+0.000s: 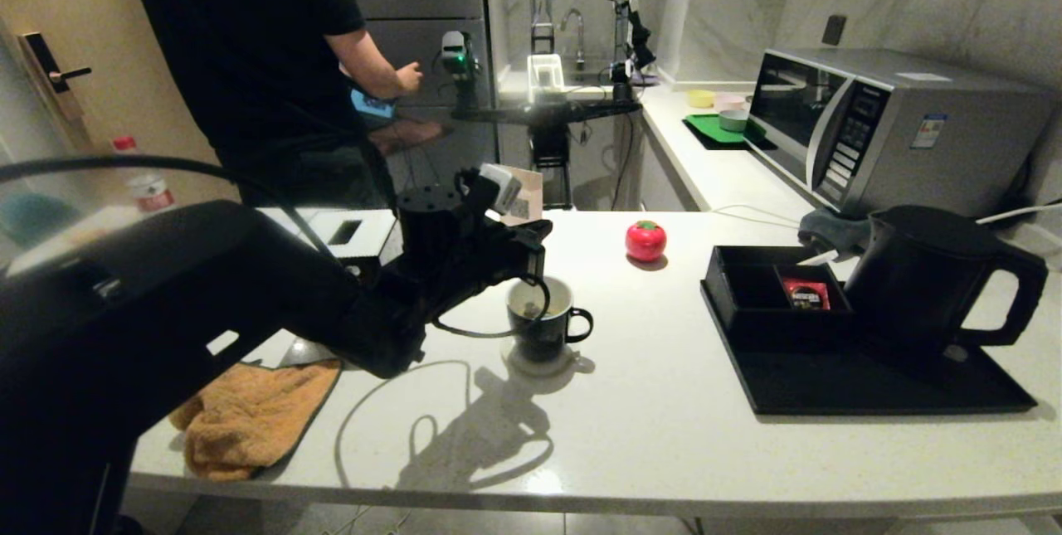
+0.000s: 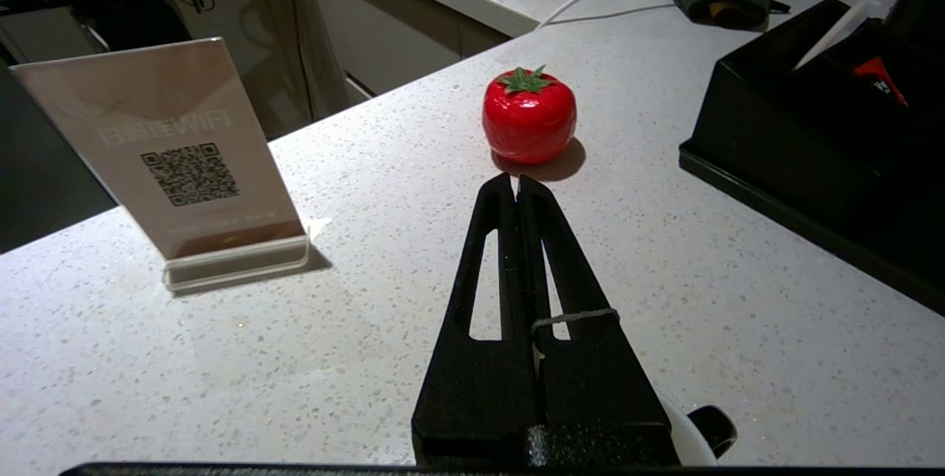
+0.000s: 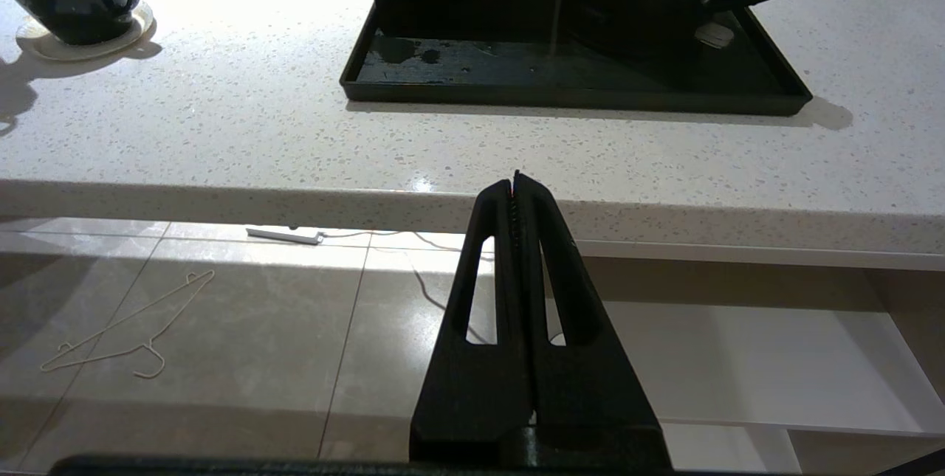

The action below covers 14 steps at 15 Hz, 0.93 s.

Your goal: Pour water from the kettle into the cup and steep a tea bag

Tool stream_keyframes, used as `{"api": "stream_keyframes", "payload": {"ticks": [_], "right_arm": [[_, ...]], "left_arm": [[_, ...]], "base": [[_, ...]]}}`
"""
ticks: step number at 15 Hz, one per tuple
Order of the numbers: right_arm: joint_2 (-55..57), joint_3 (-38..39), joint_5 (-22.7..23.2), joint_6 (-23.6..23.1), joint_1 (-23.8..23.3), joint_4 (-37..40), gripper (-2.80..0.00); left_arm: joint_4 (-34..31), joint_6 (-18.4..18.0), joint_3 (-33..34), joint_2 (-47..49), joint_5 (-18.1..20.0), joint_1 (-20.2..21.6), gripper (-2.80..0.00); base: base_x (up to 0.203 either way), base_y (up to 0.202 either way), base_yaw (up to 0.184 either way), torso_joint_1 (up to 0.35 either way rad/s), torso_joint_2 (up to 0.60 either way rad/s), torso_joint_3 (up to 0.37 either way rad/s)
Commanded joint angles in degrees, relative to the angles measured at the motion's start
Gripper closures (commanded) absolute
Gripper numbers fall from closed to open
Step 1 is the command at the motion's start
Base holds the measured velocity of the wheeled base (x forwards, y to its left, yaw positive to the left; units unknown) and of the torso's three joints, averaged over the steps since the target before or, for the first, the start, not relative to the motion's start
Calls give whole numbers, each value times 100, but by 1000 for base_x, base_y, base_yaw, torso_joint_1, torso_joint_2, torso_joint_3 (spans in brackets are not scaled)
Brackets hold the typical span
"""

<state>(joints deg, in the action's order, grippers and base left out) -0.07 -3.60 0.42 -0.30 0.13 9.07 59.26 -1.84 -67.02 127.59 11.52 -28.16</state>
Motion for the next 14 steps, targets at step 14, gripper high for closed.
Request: {"api": "stream_keyframes", "payload": {"ticks": [14], "right_arm": [[7,0,2,-5,4,7,0]], "left_arm": [[292,-4,-1,533,1,-58,0]], "base": [[0,0,0,0,0,0]]}}
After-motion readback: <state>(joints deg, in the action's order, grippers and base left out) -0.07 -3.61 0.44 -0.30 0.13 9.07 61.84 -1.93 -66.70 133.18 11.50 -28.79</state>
